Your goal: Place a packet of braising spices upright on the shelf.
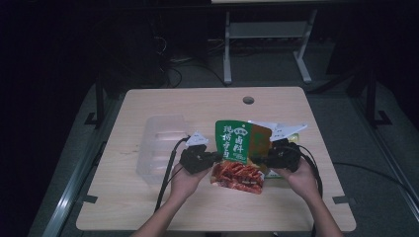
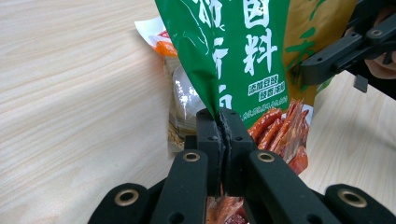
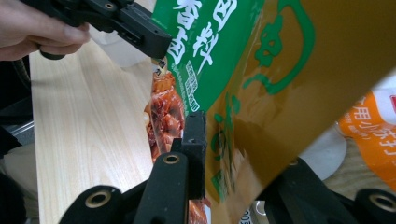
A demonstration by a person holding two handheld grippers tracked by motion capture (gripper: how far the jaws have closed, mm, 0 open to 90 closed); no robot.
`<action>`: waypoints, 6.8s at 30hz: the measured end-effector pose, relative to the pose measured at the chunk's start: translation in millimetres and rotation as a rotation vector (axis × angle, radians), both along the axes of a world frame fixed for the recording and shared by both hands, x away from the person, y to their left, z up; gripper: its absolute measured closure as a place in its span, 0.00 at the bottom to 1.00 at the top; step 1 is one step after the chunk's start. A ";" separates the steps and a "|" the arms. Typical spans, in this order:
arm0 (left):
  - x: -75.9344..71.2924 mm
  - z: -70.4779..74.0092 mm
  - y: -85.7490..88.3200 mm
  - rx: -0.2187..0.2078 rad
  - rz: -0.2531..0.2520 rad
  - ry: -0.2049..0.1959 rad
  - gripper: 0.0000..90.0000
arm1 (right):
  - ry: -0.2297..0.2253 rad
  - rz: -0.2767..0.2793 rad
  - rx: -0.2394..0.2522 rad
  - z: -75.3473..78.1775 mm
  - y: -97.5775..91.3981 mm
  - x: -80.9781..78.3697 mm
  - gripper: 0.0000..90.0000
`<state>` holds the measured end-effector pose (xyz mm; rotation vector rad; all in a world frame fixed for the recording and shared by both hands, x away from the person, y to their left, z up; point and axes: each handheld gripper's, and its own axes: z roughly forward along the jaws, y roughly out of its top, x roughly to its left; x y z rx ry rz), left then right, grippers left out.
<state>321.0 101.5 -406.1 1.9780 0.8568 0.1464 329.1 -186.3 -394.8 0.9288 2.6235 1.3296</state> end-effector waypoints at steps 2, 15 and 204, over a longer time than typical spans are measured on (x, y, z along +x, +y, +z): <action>-1.2 -0.1 -1.0 0.005 0.004 0.000 0.98 | 0.007 -0.004 -0.001 -0.5 0.7 0.2 0.86; -4.9 3.4 1.5 0.011 -0.010 -0.014 0.99 | 0.055 0.024 -0.014 10.5 7.1 2.8 0.95; -91.9 -15.7 21.4 0.119 -0.197 -0.164 0.28 | -0.009 0.039 0.021 61.1 177.0 113.4 0.55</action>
